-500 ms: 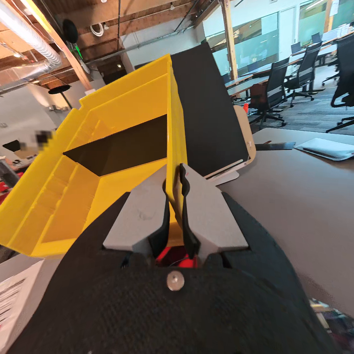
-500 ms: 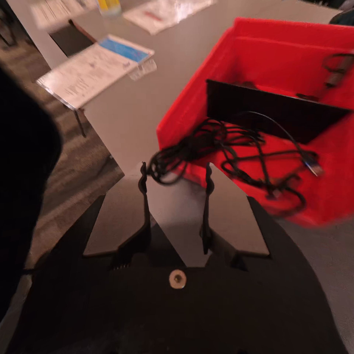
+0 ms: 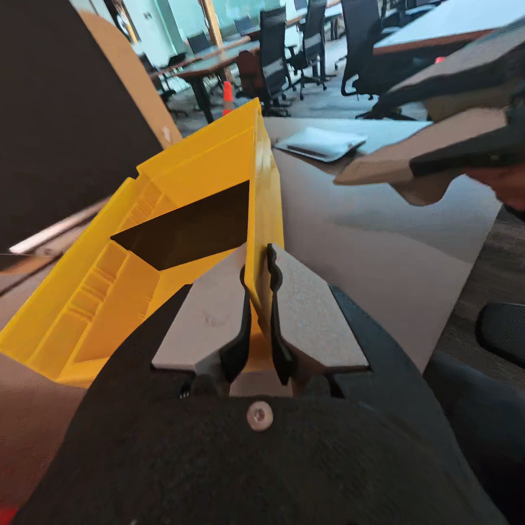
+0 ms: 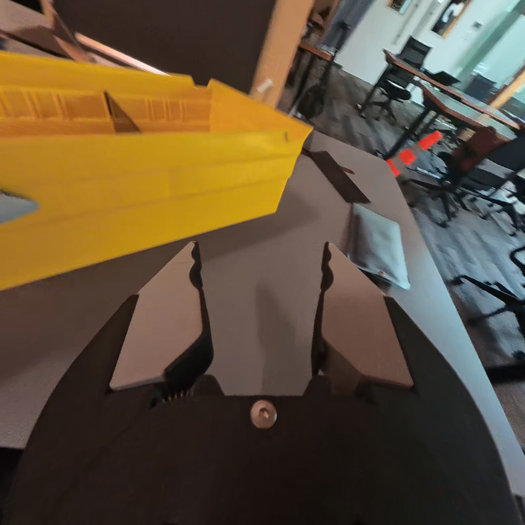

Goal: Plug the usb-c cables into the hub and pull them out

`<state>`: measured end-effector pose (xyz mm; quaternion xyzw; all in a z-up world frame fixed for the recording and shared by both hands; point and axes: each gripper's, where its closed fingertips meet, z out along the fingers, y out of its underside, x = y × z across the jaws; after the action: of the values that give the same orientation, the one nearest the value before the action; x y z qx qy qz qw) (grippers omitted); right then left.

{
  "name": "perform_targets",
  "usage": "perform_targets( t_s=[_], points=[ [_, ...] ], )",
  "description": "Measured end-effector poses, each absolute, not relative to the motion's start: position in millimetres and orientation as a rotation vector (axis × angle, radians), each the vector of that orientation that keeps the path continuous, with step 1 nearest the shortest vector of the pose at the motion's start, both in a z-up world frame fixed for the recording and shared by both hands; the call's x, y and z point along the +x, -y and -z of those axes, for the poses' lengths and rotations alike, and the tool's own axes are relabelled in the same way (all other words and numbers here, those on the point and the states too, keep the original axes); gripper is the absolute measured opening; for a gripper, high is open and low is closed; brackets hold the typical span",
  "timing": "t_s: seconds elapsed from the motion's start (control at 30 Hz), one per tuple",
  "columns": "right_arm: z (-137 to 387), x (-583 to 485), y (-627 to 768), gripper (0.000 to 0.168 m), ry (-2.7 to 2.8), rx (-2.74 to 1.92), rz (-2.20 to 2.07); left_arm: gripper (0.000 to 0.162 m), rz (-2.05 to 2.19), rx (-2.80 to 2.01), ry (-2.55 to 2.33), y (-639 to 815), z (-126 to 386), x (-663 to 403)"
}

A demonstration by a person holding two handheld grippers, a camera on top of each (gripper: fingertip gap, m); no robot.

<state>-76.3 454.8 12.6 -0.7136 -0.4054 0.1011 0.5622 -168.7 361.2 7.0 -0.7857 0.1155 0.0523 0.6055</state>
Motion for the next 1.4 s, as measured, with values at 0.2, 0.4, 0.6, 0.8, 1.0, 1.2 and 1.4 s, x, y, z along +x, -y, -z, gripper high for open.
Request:
perform_targets(
  t_s=[0.2,0.4,0.6,0.8,1.0,1.2,1.4],
  points=[
    [14,-63,-464,0.084,0.959,-1.742,-0.245,0.003,-0.115,-1.854,-0.330,-403,35,-110],
    [11,-69,-456,0.085,0.964,-1.723,-0.296,0.034,0.102,-1.824,-0.308,-347,-1,-120],
    [12,-94,-438,0.078,1.013,-1.687,-0.239,0.034,-0.293,-1.841,-0.026,-271,-17,-300],
    [0,-95,-430,0.081,0.989,-1.674,-0.220,0.050,-0.457,-1.945,0.183,-238,22,-398],
    [-4,-93,-425,0.082,0.984,-1.675,-0.238,0.052,-0.538,-1.939,0.149,-248,27,-393],
    [-7,-93,-421,0.083,0.981,-1.668,-0.257,0.054,-0.530,-1.916,0.174,-255,30,-390],
    [-17,-99,-410,0.083,0.980,-1.643,-0.320,0.052,-0.589,-1.949,0.211,-258,40,-407]
  ],
)
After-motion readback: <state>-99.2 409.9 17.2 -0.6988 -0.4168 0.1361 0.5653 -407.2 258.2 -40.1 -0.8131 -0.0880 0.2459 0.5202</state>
